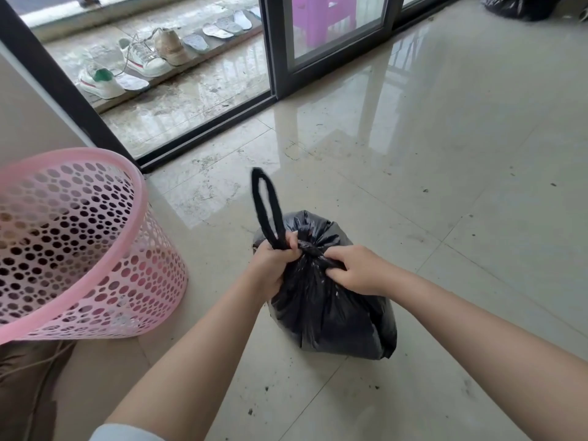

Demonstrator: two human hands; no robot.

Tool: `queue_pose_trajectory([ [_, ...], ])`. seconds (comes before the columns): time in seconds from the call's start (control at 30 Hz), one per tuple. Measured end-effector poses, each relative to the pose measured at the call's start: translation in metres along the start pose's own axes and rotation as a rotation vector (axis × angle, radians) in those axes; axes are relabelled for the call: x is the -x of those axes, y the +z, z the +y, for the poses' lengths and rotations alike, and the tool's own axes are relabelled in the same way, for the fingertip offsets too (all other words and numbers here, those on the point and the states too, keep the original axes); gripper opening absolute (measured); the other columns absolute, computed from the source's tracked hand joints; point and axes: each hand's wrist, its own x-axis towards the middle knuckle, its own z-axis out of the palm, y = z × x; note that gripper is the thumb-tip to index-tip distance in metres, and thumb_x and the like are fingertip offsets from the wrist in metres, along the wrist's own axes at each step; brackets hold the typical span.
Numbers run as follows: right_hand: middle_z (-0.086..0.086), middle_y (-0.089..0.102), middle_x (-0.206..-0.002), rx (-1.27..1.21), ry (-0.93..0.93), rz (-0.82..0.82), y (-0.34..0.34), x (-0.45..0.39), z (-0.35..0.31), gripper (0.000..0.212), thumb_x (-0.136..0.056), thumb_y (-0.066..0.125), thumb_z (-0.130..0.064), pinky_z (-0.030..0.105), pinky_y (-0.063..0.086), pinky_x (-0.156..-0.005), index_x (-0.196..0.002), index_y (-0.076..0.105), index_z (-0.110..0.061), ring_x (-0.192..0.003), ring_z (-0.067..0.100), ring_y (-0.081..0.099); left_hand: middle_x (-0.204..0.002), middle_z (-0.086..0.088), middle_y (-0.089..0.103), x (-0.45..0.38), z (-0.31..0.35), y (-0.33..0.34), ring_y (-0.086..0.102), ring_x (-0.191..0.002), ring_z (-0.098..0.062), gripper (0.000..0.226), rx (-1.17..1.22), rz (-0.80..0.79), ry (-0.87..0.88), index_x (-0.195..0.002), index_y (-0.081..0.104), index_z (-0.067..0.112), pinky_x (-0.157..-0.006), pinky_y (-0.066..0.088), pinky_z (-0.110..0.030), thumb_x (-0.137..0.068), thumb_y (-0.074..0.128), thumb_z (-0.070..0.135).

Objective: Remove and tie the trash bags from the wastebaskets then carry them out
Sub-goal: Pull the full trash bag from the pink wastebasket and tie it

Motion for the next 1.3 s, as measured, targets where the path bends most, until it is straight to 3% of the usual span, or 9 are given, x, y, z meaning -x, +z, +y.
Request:
queue_pose_trajectory([
  [0.13,0.004,0.047,-0.071,-0.108,0.056,-0.138,-0.012,0.005,0.006,0.031,-0.092,0.049,-0.025,0.027,0.030,-0.062,-0.078,0.059,0.001,-0.070,0.015,0.043,-0.070,0.002,0.059,0.003,-0.005,-0.008,0.055,-0.069,-0.016,0.040,-0.145,0.058,0.056,-0.062,0.044,0.009,-0.060,0.051,-0.019,-0.080,0.048,-0.026],
  [0.27,0.009,0.062,-0.119,-0.035,-0.031,0.145,-0.026,-0.004,0.003,0.036,-0.091,0.052,-0.014,0.024,0.041,-0.090,-0.127,0.055,-0.009,-0.104,0.021,0.057,-0.048,0.010,0.056,0.002,-0.013,-0.012,0.051,-0.059,-0.015,0.041,-0.262,0.081,0.113,-0.058,0.048,0.011,-0.061,0.044,-0.024,-0.074,0.058,-0.024],
  [0.37,0.006,0.052,-0.135,0.111,-0.120,0.018,-0.027,-0.014,-0.003,0.045,-0.092,0.049,-0.011,0.024,0.035,-0.098,-0.136,0.046,-0.018,-0.117,0.022,0.051,-0.046,0.012,0.057,0.000,-0.015,-0.006,0.054,-0.052,-0.006,0.039,-0.363,0.086,0.152,-0.058,0.049,0.013,-0.060,0.044,-0.020,-0.073,0.063,-0.020],
  [0.5,0.014,0.057,-0.119,0.385,-0.177,-0.078,-0.024,-0.019,-0.003,0.030,-0.095,0.042,-0.016,0.032,0.040,-0.095,-0.117,0.061,-0.007,-0.112,0.028,0.053,-0.062,0.000,0.061,0.006,-0.010,-0.001,0.058,-0.061,-0.011,0.026,-0.332,0.104,0.144,-0.066,0.061,0.009,-0.063,0.048,-0.021,-0.091,0.055,0.009],
  [0.57,0.012,0.056,-0.117,0.504,-0.227,-0.037,-0.023,-0.015,-0.001,0.031,-0.097,0.037,-0.020,0.032,0.041,-0.088,-0.109,0.061,-0.003,-0.107,0.027,0.054,-0.067,-0.003,0.066,0.008,0.000,0.003,0.062,-0.065,-0.012,0.052,-0.071,0.083,0.076,-0.067,0.066,0.009,-0.068,0.051,-0.024,-0.100,0.033,0.031],
  [0.7,0.012,0.058,-0.104,0.633,-0.379,0.137,-0.022,-0.002,0.006,0.034,-0.098,0.033,-0.023,0.032,0.044,-0.079,-0.095,0.060,-0.002,-0.100,0.027,0.056,-0.035,0.004,0.042,0.002,0.029,0.006,0.042,-0.032,-0.010,0.063,0.423,0.114,0.090,-0.045,0.041,0.015,-0.050,0.041,-0.021,-0.099,0.025,0.043],
  [0.83,-0.003,0.058,-0.059,0.699,-0.522,0.287,-0.009,0.000,0.026,0.031,-0.081,0.039,-0.024,0.017,0.041,-0.057,-0.057,0.056,-0.016,-0.056,0.016,0.059,-0.029,0.009,0.024,0.002,0.016,-0.011,0.021,-0.024,-0.005,0.054,0.239,0.237,0.012,-0.054,0.024,0.017,-0.031,0.017,-0.009,-0.099,0.023,0.047],
  [1.07,-0.009,0.053,-0.053,0.718,-0.522,0.277,0.027,0.001,0.056,0.020,-0.069,0.044,-0.018,0.019,0.043,-0.041,-0.052,0.052,-0.020,-0.068,0.011,0.028,-0.042,0.000,0.026,0.000,-0.008,-0.040,0.022,-0.024,-0.005,0.047,-0.245,0.467,-0.035,-0.058,0.025,0.017,-0.032,0.019,-0.009,-0.100,0.029,0.038],
  [1.3,-0.009,0.054,-0.052,0.750,-0.420,0.186,0.022,0.008,0.061,0.011,-0.058,0.063,-0.019,0.020,0.047,-0.042,-0.052,0.055,-0.022,-0.057,0.014,0.054,-0.055,-0.002,0.021,0.000,-0.007,-0.037,0.019,-0.046,-0.012,0.046,-0.384,0.424,-0.053,-0.059,0.022,0.017,-0.031,0.021,-0.010,-0.100,0.029,0.036],
])
